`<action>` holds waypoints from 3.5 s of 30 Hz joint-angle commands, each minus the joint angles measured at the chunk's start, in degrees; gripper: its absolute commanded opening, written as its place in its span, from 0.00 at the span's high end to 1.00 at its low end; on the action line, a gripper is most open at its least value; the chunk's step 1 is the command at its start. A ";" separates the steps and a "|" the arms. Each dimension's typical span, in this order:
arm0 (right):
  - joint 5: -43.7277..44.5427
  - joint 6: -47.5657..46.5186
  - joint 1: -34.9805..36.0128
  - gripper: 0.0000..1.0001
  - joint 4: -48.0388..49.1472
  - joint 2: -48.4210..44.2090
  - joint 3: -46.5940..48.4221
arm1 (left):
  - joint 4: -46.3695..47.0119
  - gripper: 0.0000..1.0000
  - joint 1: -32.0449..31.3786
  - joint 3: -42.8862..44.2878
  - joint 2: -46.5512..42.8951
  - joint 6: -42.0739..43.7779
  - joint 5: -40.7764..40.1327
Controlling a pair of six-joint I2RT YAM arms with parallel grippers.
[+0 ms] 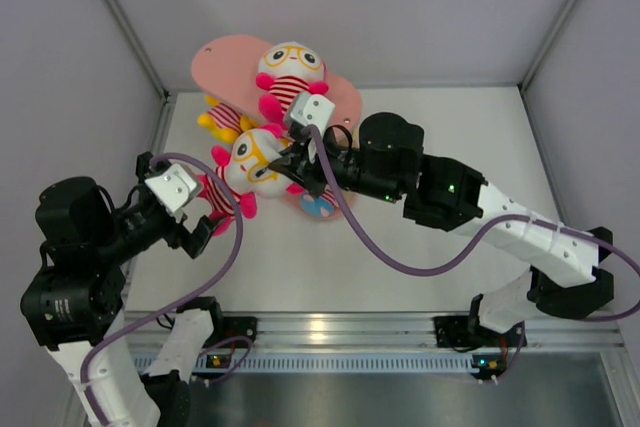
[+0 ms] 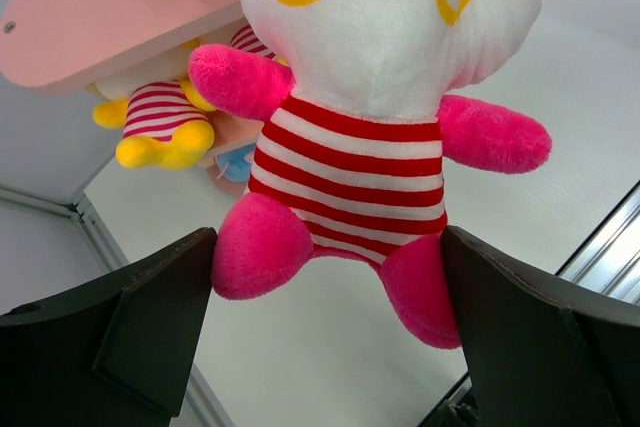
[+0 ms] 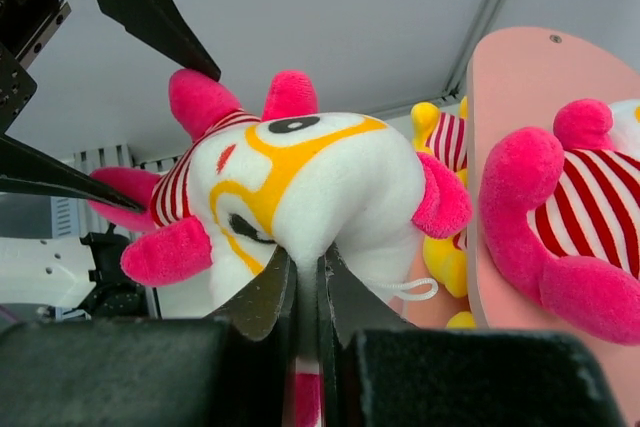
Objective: Place and organize the stuffed toys onto the shelf
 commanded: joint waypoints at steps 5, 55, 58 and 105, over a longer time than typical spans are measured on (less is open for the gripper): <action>2.05 0.52 -0.98 1.00 0.23 -0.43 4.78 | -7.88 0.03 -0.17 1.64 1.29 -0.32 2.27; 8.91 6.41 -3.09 1.00 -1.00 5.90 15.77 | -7.35 0.02 -0.26 6.57 4.90 6.79 -5.29; 6.63 6.41 -3.09 1.00 -0.65 6.16 15.86 | -6.82 0.01 -0.17 5.77 4.90 7.15 -2.83; -3.03 4.81 -20.74 0.01 0.58 1.34 10.07 | 27.46 1.00 -0.09 14.29 15.44 -38.73 -6.52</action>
